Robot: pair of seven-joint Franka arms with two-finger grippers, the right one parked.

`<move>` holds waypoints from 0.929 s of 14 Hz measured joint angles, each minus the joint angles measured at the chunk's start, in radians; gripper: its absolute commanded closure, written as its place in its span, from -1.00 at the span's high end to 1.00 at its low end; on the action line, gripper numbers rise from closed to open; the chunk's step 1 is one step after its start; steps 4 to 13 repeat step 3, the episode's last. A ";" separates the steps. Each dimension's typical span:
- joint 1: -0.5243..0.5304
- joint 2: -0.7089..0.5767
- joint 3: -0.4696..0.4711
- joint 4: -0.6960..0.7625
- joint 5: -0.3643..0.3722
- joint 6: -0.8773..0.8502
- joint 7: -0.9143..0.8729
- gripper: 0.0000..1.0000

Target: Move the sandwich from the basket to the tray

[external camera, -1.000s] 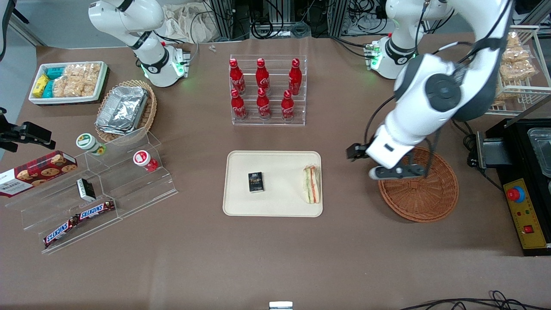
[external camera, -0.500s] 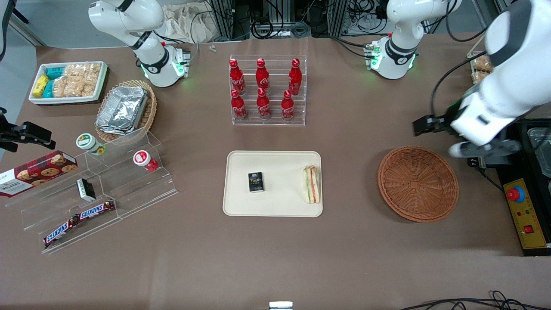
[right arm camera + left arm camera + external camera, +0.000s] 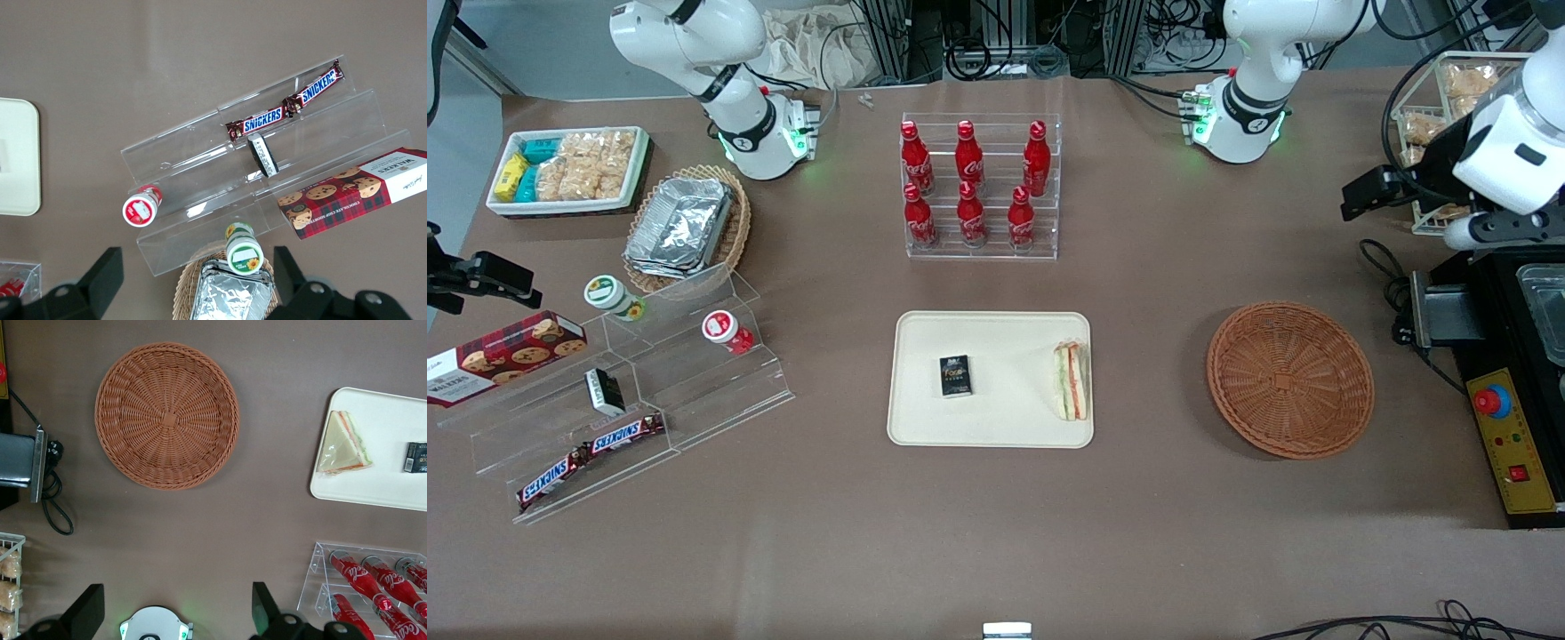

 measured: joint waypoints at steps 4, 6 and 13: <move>-0.011 0.005 0.001 0.019 0.000 0.002 0.000 0.98; -0.011 0.005 0.001 0.019 0.000 0.002 0.000 0.98; -0.011 0.005 0.001 0.019 0.000 0.002 0.000 0.98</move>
